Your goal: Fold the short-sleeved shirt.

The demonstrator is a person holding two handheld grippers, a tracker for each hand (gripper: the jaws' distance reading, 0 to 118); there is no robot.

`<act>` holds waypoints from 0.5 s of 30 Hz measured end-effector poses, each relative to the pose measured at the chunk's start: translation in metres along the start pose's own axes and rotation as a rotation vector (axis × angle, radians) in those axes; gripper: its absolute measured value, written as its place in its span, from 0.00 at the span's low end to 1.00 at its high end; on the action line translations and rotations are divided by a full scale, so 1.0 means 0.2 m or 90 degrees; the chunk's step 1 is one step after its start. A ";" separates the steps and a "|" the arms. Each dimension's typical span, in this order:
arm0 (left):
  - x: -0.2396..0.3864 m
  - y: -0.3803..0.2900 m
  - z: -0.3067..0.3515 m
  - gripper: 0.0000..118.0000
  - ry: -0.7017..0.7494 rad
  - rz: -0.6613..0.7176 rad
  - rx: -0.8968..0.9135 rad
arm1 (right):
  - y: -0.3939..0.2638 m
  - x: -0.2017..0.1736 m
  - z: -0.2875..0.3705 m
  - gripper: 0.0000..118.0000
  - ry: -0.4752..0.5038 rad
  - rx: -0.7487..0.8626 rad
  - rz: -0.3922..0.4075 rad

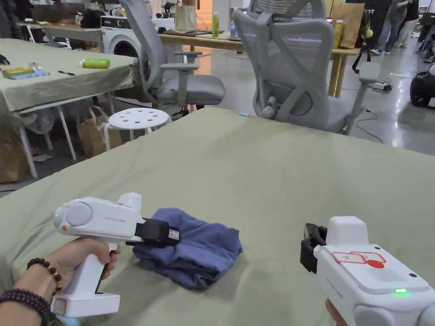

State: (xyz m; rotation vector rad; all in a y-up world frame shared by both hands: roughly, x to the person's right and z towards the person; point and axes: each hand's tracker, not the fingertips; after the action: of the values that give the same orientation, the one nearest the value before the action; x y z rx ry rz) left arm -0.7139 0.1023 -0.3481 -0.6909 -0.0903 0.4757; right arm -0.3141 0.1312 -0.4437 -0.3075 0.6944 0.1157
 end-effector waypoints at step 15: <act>0.43 0.09 0.38 0.81 0.180 -0.053 0.287 | 0.18 0.11 0.26 0.00 0.006 0.027 0.001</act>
State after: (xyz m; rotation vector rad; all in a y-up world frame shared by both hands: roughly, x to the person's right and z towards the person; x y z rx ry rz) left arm -0.6623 0.1968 -0.3072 -0.3045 0.2480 0.2987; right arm -0.2731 0.1811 -0.4282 -0.2666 0.7055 0.1011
